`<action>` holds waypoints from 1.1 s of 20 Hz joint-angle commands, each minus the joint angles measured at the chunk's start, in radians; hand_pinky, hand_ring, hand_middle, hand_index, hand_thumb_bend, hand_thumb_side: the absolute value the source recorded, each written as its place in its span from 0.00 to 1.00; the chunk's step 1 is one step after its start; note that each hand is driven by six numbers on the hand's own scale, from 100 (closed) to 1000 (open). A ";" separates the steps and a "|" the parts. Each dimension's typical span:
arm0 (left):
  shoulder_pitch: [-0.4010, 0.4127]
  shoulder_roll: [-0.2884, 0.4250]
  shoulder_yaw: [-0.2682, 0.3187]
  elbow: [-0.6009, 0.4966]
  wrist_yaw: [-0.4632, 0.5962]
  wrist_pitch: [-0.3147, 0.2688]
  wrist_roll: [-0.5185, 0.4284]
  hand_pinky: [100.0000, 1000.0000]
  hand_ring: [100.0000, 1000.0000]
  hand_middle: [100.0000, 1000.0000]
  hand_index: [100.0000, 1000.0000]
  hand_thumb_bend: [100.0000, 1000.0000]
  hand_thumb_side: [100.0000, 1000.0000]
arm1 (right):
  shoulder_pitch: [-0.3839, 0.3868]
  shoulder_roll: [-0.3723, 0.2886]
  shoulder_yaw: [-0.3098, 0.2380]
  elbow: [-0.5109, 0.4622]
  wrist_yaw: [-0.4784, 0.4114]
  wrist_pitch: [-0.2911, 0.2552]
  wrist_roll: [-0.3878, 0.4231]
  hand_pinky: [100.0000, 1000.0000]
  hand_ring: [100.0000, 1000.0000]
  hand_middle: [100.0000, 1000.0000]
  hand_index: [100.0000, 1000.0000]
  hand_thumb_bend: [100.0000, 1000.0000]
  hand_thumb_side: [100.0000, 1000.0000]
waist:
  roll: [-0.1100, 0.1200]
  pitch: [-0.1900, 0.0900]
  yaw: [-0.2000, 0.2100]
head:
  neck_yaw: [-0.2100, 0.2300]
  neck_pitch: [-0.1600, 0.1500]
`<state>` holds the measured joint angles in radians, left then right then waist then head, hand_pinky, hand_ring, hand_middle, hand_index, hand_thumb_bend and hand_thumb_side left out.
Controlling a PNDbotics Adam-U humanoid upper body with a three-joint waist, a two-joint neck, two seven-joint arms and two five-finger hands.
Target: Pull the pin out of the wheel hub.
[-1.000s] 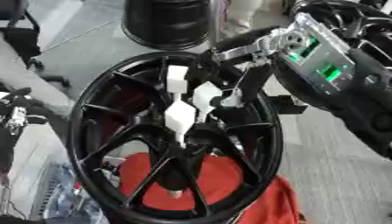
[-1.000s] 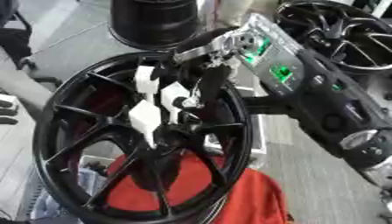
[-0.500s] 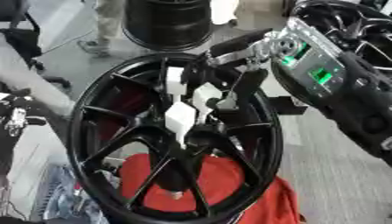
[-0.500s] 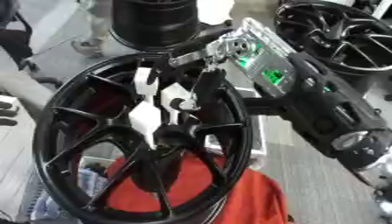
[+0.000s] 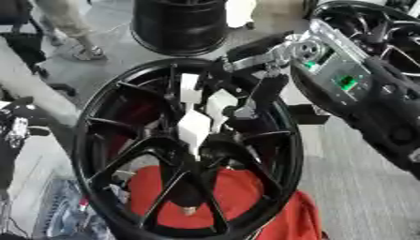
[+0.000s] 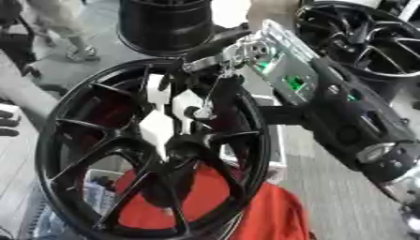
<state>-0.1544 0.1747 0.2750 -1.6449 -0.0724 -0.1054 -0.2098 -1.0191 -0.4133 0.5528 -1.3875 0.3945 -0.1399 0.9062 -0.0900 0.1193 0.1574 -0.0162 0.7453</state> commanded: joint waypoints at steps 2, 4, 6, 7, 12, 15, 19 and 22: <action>-0.011 0.012 0.004 -0.019 -0.005 -0.003 0.000 0.56 0.59 0.55 0.84 0.00 0.66 | -0.015 -0.032 -0.026 -0.033 -0.004 0.015 -0.001 0.81 0.90 0.90 0.94 0.07 0.17 | 0.009 -0.010 -0.001 | 0.001 -0.011; -0.011 0.012 0.004 -0.019 -0.005 -0.003 0.001 0.56 0.59 0.55 0.84 0.00 0.66 | -0.015 -0.033 -0.025 -0.034 -0.004 0.019 0.000 0.81 0.90 0.89 0.94 0.07 0.17 | 0.009 -0.010 -0.001 | 0.002 -0.011; -0.012 0.011 0.004 -0.019 -0.005 -0.003 0.000 0.56 0.59 0.55 0.84 0.00 0.66 | -0.014 -0.031 -0.016 -0.028 0.001 0.019 0.001 0.81 0.90 0.89 0.94 0.06 0.16 | 0.008 -0.009 0.000 | 0.001 -0.012; -0.012 0.011 0.003 -0.020 -0.005 -0.003 0.000 0.56 0.59 0.55 0.84 0.00 0.66 | -0.013 -0.029 -0.011 -0.022 0.004 0.017 0.001 0.81 0.90 0.89 0.94 0.06 0.16 | 0.008 -0.009 0.000 | 0.001 -0.012; -0.013 0.010 0.003 -0.021 -0.005 -0.004 0.000 0.56 0.59 0.55 0.84 0.00 0.66 | -0.009 -0.015 0.004 0.010 0.019 0.003 0.001 0.81 0.90 0.88 0.93 0.06 0.15 | 0.009 -0.007 0.004 | 0.000 -0.014; -0.014 0.009 0.003 -0.021 -0.004 -0.003 -0.001 0.56 0.59 0.55 0.84 0.00 0.66 | -0.005 -0.008 0.009 0.029 0.028 -0.007 0.001 0.81 0.89 0.86 0.92 0.05 0.15 | 0.010 -0.007 0.006 | -0.001 -0.016; -0.015 0.009 0.003 -0.021 -0.004 -0.003 -0.001 0.56 0.59 0.55 0.84 0.00 0.66 | -0.001 -0.002 0.009 0.049 0.044 -0.020 0.001 0.75 0.80 0.82 0.91 0.01 0.08 | 0.010 -0.006 0.007 | 0.000 -0.018; -0.015 0.008 0.002 -0.021 -0.005 -0.004 -0.002 0.56 0.59 0.55 0.84 0.00 0.66 | 0.000 0.002 0.004 0.064 0.055 -0.028 0.001 0.72 0.77 0.81 0.90 0.00 0.04 | 0.010 -0.006 0.008 | -0.001 -0.021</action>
<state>-0.1559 0.1741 0.2751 -1.6452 -0.0724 -0.1055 -0.2099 -1.0024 -0.4036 0.5705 -1.3242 0.4401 -0.1612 0.9065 -0.0888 0.1238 0.1650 -0.0159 0.7367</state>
